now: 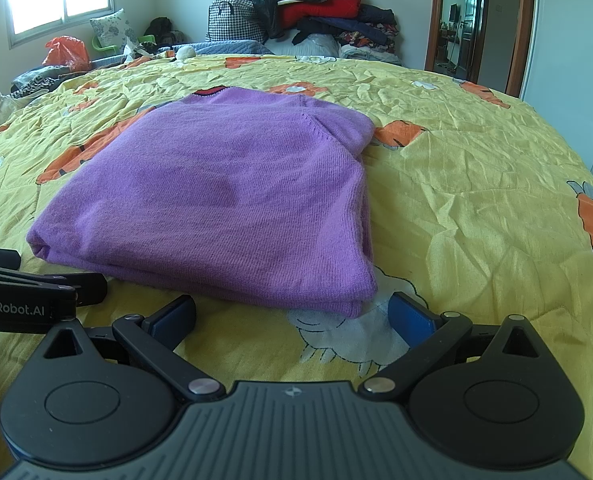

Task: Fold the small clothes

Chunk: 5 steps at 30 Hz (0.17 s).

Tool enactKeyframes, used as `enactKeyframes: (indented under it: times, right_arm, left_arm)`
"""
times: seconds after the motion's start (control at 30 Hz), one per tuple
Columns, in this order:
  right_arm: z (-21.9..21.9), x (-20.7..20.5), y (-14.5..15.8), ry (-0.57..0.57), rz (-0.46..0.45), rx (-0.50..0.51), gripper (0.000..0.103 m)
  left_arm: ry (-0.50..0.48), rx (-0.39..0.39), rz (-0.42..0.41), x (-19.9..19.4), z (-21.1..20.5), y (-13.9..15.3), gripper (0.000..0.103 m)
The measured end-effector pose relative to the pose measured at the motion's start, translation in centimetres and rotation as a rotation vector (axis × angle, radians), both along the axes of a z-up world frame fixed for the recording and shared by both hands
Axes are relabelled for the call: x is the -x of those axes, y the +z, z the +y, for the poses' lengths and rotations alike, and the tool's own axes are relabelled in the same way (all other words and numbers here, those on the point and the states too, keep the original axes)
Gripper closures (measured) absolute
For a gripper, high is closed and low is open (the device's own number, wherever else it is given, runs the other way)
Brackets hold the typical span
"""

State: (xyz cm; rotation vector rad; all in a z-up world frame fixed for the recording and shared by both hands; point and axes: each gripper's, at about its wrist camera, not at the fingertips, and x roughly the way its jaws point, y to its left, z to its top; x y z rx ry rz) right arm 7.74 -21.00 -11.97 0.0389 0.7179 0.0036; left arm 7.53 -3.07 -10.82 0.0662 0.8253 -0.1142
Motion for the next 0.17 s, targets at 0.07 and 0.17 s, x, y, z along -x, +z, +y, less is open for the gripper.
enactKeyframes:
  times: [0.07,0.17]
  right_arm:
    - [0.01,0.01,-0.01,0.0,0.0,0.001,0.0]
    - [0.0,0.0,-0.01,0.0,0.0,0.001,0.0]
  left_arm:
    - [-0.003,0.001,0.005,-0.1,0.06,0.04,0.0]
    - [0.001,-0.002,0.005,-0.09,0.07,-0.01,0.0]
